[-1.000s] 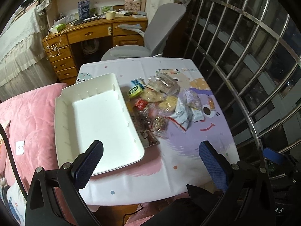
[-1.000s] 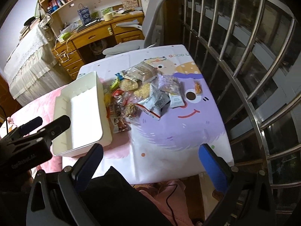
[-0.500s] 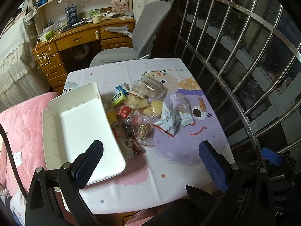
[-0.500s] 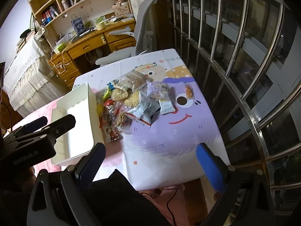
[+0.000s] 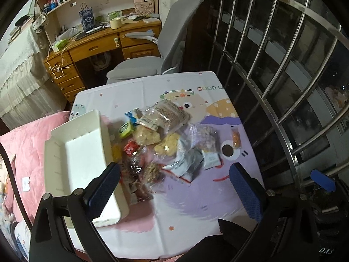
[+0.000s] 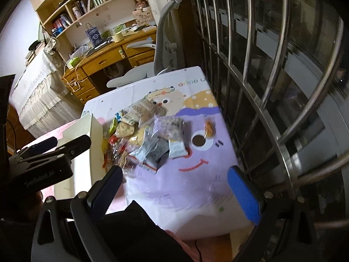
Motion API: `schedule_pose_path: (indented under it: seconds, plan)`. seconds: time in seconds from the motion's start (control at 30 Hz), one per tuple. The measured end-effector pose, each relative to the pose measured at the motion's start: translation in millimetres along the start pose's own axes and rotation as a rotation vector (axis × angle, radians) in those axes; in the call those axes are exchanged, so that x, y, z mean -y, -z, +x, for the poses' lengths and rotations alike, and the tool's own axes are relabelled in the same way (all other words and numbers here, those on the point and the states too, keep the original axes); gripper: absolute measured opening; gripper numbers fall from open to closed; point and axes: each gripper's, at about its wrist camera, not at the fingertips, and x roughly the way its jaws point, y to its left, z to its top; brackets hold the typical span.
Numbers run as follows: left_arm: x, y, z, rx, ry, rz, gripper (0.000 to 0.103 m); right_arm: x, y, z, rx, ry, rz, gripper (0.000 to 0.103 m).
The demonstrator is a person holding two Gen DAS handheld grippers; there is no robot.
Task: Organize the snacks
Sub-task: 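Grasp the purple-printed snack bag with the left tool while the right tool grasps a small orange packet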
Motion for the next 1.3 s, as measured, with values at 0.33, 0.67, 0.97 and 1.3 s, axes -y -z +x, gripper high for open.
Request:
schedule_pose_path:
  seconds: [0.33,0.67,0.97,1.3]
  plan:
    - [53,-49,60,-0.133,0.006,0.069,0.099,48,-42,37,0.040,-0.058,-0.013,0.098]
    - [66,-70,141,-0.314,0.019,0.022,0.099,75,-64,100,0.101,-0.015,-0.065,0.098]
    - [61,-75,219,-0.477,0.028,-0.063,0.099,88,-52,157,0.152,0.010,-0.129,0.097]
    - [60,-64,278,-0.596,-0.013,-0.083,0.099,99,-40,211,0.132,0.035,-0.134,0.087]
